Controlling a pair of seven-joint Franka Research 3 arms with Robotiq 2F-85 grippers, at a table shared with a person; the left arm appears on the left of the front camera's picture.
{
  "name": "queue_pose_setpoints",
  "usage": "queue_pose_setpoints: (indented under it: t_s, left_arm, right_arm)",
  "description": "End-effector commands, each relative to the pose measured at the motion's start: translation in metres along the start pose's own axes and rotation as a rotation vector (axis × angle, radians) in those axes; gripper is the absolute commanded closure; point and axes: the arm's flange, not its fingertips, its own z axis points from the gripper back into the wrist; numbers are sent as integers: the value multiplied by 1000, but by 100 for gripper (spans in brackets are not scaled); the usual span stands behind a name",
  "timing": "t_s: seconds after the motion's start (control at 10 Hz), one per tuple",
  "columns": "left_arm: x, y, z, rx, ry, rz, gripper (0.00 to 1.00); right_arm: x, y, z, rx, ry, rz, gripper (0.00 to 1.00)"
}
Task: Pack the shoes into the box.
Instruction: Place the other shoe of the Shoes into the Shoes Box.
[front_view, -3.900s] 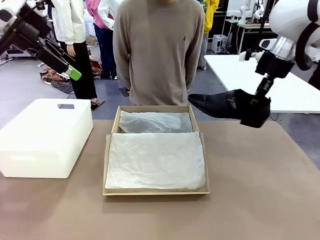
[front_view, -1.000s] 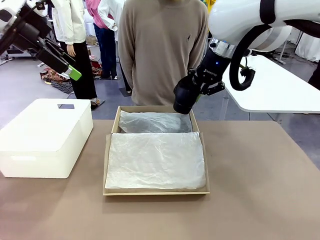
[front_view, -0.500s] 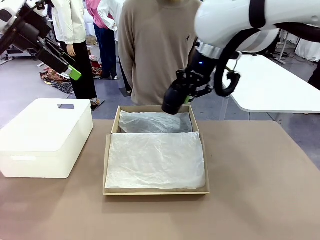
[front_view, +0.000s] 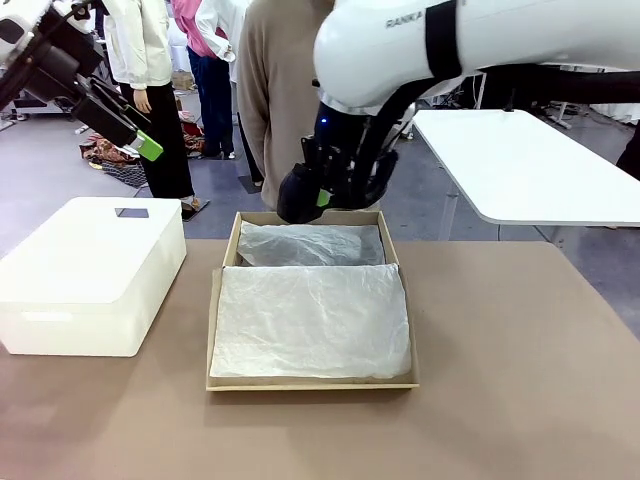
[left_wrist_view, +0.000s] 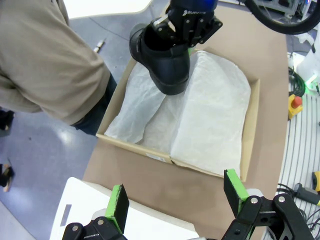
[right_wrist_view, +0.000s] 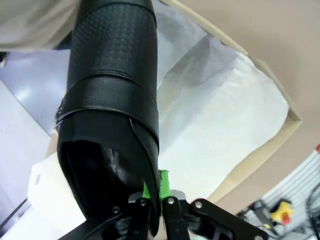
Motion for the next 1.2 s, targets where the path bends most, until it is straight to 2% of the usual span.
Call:
queue_pose_setpoints:
  t_s: [0.0,0.1,0.6,0.7,0.8,1.1]
  left_arm:
    - [0,0,1,-9,-13,4,0]
    - [0,0,1,-9,-13,4,0]
    - [0,0,1,-9,-13,4,0]
    - [0,0,1,-9,-13,4,0]
    - [0,0,1,-9,-13,4,0]
    - [0,0,1,-9,-13,4,0]
  right_arm:
    - [-7,28,7,-59,1,-30,100]
    - [0,0,0,0,0,0,100]
    - [0,0,0,0,0,0,100]
    - [-1,8,-3,-32,1,-19,100]
    - [-7,16,-6,-20,-17,-169,100]
    - [-32,38,-16,-12,-66,-367,100]
